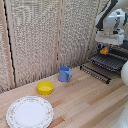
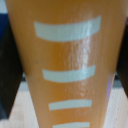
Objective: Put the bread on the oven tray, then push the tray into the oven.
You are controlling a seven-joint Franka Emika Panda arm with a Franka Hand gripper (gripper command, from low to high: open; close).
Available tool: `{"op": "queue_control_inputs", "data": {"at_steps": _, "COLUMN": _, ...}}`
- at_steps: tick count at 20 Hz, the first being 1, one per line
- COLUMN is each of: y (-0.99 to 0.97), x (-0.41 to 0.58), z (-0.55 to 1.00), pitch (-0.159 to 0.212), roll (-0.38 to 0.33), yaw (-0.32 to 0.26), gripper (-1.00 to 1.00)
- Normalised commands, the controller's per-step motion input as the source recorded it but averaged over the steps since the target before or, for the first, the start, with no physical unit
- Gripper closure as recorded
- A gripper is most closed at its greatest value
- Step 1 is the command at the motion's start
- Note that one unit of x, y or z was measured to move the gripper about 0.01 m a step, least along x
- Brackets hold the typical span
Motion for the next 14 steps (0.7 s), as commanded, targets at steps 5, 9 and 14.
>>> {"op": "queue_control_inputs", "data": {"at_steps": 5, "y": -0.58, "x": 0.027, "z": 0.00, "pitch": -0.060, "roll": 0.056, "yaw": 0.009, "gripper": -1.00}}
{"op": "queue_control_inputs", "data": {"at_steps": 9, "y": -0.13, "x": 0.086, "z": 0.00, "pitch": -0.040, "roll": 0.012, "yaw": -0.012, "gripper": -1.00}}
{"op": "queue_control_inputs", "data": {"at_steps": 14, "y": -0.01, "x": 0.077, "z": 0.00, "pitch": 0.000, "roll": 0.000, "yaw": -0.009, "gripper": -1.00}}
